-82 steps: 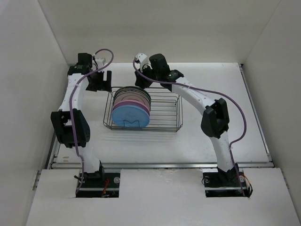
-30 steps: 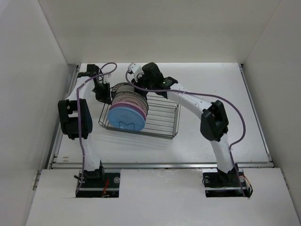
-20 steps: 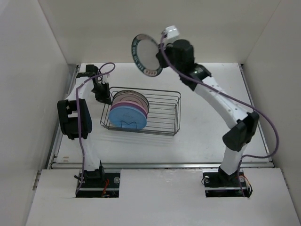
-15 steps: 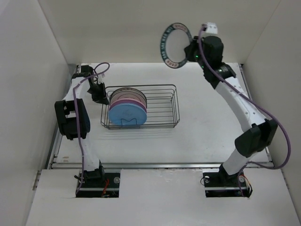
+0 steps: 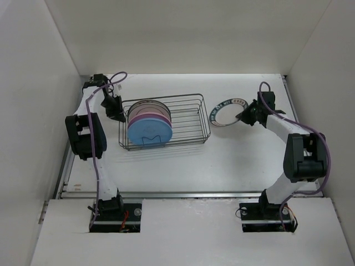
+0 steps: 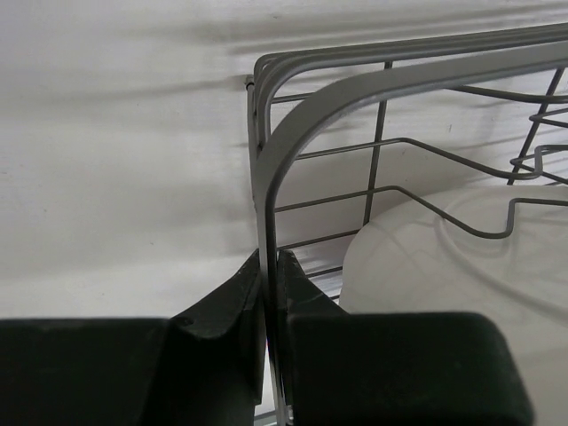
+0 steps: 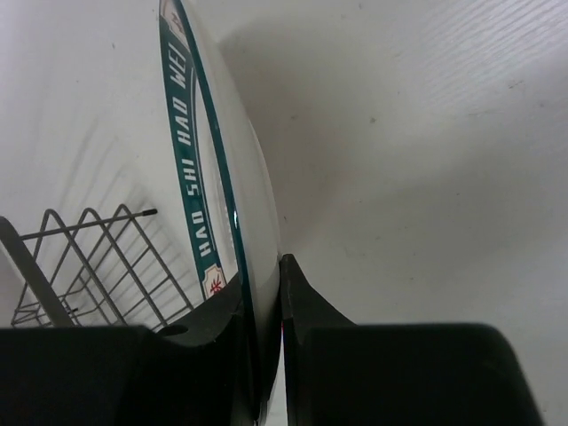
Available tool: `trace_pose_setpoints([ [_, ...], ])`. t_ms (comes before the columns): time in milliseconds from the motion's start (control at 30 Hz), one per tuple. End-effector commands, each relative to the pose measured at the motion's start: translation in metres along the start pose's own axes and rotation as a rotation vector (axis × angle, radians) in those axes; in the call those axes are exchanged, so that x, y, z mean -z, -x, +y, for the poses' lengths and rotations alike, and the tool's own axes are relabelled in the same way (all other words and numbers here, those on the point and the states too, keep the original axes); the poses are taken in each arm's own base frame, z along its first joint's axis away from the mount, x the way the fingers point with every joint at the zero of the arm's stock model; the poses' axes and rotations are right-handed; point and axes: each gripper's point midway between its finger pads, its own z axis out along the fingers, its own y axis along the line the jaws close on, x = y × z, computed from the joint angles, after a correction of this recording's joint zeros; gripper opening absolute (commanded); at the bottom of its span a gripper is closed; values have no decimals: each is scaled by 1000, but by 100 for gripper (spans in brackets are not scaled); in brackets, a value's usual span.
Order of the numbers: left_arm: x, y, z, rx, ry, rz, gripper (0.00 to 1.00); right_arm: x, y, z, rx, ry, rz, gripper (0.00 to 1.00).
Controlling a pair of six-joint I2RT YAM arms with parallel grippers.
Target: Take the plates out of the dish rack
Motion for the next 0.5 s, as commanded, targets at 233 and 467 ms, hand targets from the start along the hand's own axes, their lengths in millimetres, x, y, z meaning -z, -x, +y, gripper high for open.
trace_pose_setpoints([
  [233, 4, 23, -22, -69, -10, -24, 0, -26, -12, -34, -97, -88, 53, 51],
  [467, 5, 26, -21, -81, 0, -34, 4, 9, 21, 7, 154, -85, -66, 62],
])
